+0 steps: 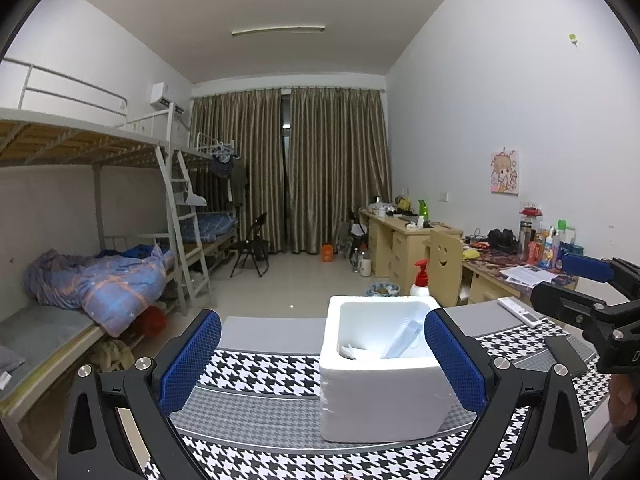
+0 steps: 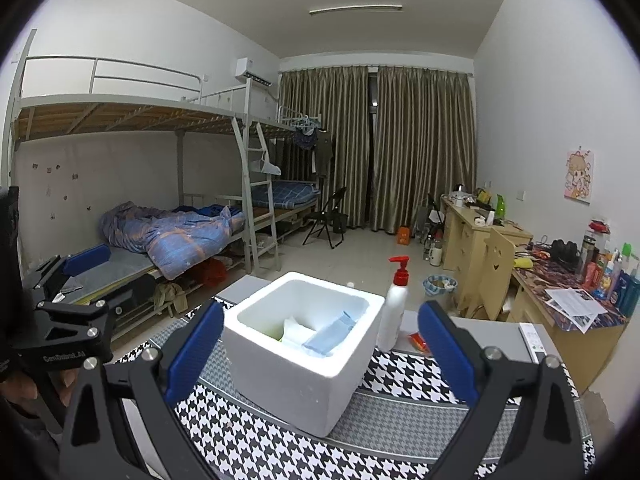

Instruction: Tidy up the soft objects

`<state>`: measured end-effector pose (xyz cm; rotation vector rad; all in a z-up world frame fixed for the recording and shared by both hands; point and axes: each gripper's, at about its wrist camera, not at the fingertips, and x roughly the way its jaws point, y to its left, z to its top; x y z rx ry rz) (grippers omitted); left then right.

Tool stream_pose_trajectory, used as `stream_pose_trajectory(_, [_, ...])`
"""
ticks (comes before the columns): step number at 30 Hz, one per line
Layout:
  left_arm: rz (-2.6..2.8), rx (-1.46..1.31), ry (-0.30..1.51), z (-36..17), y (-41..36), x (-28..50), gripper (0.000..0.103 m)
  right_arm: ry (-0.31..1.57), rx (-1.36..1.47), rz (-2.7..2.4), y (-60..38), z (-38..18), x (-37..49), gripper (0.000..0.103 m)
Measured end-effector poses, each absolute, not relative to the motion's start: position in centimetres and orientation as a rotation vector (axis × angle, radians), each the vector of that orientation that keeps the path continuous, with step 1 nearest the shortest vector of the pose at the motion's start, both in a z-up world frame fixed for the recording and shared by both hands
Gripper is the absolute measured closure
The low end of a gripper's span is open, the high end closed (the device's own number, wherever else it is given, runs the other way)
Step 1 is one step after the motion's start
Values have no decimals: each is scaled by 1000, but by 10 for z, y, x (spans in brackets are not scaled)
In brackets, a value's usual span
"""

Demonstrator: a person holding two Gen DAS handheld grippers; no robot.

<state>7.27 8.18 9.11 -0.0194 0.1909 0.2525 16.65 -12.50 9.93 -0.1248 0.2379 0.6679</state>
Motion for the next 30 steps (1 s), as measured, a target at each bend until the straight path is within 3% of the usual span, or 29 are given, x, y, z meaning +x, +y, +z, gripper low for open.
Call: stream_pose_trajectory(30, [222, 10, 149, 86, 45, 27, 1, 162, -104, 678, -157, 86, 110, 3])
